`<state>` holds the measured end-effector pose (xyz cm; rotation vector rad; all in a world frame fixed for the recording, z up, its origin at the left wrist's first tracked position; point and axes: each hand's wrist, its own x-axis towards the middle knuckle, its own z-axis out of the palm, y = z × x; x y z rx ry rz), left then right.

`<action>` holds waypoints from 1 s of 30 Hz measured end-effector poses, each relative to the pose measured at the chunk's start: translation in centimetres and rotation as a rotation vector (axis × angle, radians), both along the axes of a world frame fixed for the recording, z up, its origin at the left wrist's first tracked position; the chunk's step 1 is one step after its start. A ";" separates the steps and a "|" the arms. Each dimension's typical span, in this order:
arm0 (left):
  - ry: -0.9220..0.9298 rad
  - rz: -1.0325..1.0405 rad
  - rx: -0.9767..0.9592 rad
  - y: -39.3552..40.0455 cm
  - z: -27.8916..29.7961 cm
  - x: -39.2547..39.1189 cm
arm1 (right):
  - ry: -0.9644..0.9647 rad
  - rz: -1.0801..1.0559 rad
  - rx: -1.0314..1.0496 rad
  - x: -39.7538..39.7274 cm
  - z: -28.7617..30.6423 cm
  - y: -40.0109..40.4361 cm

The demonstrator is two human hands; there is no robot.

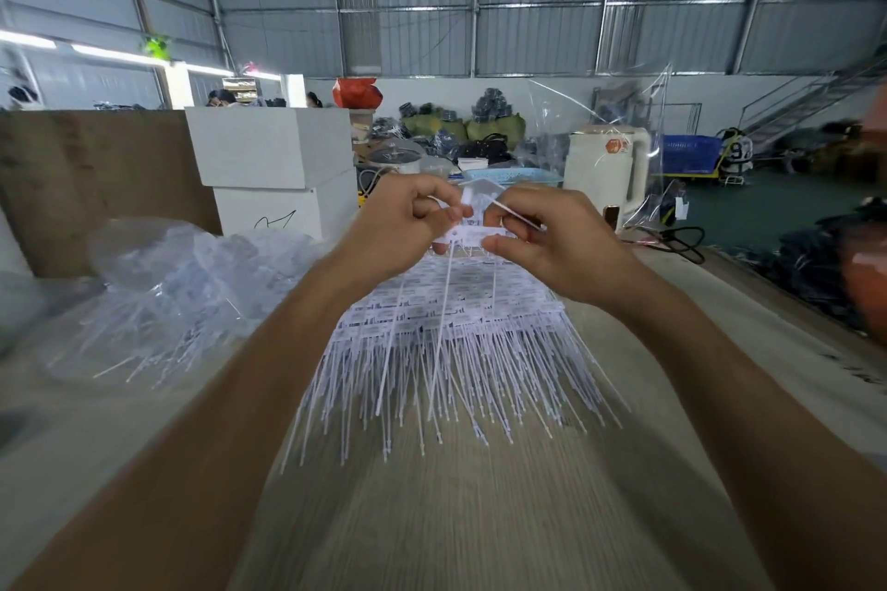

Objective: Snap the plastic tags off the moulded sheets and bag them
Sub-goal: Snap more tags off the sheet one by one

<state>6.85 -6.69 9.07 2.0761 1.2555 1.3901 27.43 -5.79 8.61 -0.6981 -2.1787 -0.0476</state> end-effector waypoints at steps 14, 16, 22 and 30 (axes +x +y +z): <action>0.018 -0.115 -0.041 -0.9 0.2 0.7 | 0.270 0.052 -0.209 -0.2 -0.2 0.3; 0.031 -0.132 -0.032 -0.9 0.3 0.5 | 0.285 0.060 -0.275 -0.1 -0.4 0.4; 0.074 -0.182 -0.007 -0.7 -0.1 0.9 | 0.251 0.042 -0.387 -0.5 -1.3 0.5; 0.108 0.009 0.056 -0.2 -0.4 0.0 | 0.130 0.095 -0.601 1.2 -2.5 1.6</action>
